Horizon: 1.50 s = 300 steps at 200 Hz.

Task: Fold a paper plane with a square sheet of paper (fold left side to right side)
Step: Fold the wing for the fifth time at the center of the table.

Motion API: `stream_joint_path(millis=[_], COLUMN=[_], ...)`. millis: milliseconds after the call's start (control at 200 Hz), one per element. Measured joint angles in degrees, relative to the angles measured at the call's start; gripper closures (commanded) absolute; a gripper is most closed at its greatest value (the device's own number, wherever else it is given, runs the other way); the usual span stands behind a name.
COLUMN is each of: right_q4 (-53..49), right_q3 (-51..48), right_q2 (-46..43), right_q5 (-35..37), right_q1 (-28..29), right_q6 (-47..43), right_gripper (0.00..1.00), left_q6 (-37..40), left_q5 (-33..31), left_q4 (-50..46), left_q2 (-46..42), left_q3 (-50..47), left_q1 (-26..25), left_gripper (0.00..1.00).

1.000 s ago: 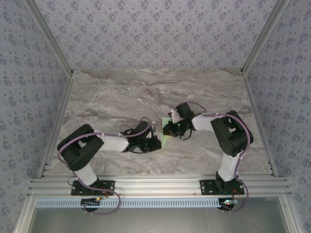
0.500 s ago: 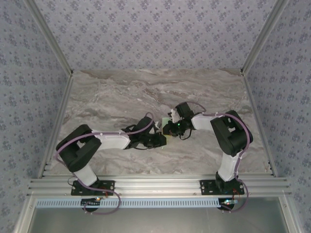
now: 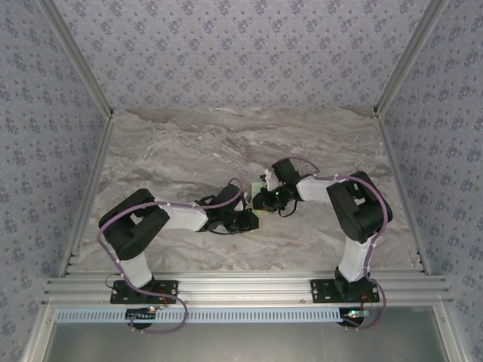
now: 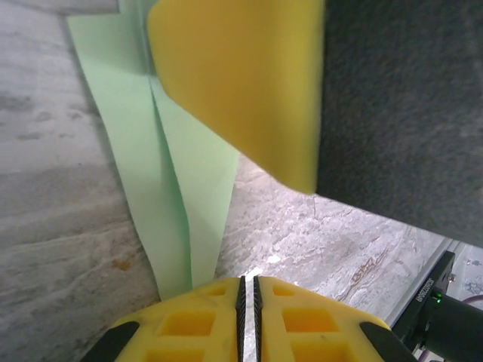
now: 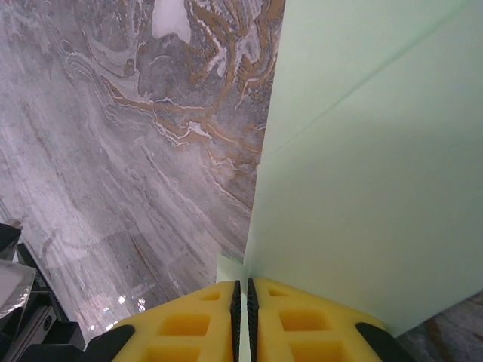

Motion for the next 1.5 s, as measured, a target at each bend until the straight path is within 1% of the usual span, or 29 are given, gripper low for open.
stream_joint_path(millis=[195,500,630,779,1029,1169,1259,1404,1499], right_q4=[-0.4,0.5,0.6,-0.3,-2.4,-2.6,-3.9,-5.8,-6.7], right_q3=[0.3,0.3,1.1,4.8,11.0,12.4,12.4,10.9,8.5], right_q2=[0.2,1.4,2.3,4.7,8.1,7.6,5.1,-4.3,-12.3], right_q5=[-0.3,-4.6,-5.9,-5.8,-3.7,-0.9,1.3,5.0,8.4], right_q1=[-0.2,-2.4,-4.6,-7.8,-12.7,-14.6,-15.1,-15.1,-15.0], right_q6=[-0.5,-0.5,-1.0,-2.3,-4.0,-4.5,-5.1,-5.9,-5.8], right_gripper=[0.87,0.87,0.87,0.87,0.85,0.82,0.78,0.66,0.57], left_q6=[-1.1,-4.6,-5.7,-6.3,-6.5,-5.7,-3.6,1.1,5.0], left_q5=[-0.3,-0.2,-0.2,-0.2,-0.2,-0.3,-0.7,-2.1,-4.1], left_q4=[2.7,7.8,9.4,9.8,10.1,9.8,7.6,0.7,-2.8], left_q2=[0.0,0.3,0.3,0.4,0.4,-0.1,-1.4,-6.3,-12.3], left_q3=[-2.2,-4.5,-5.3,-5.4,-5.5,-5.5,-5.3,-3.8,-2.1], left_q1=[0.0,0.3,0.3,0.4,0.4,0.4,0.0,-0.1,-0.1], left_gripper=[0.91,0.95,0.95,0.96,0.95,0.89,0.82,0.7,0.61])
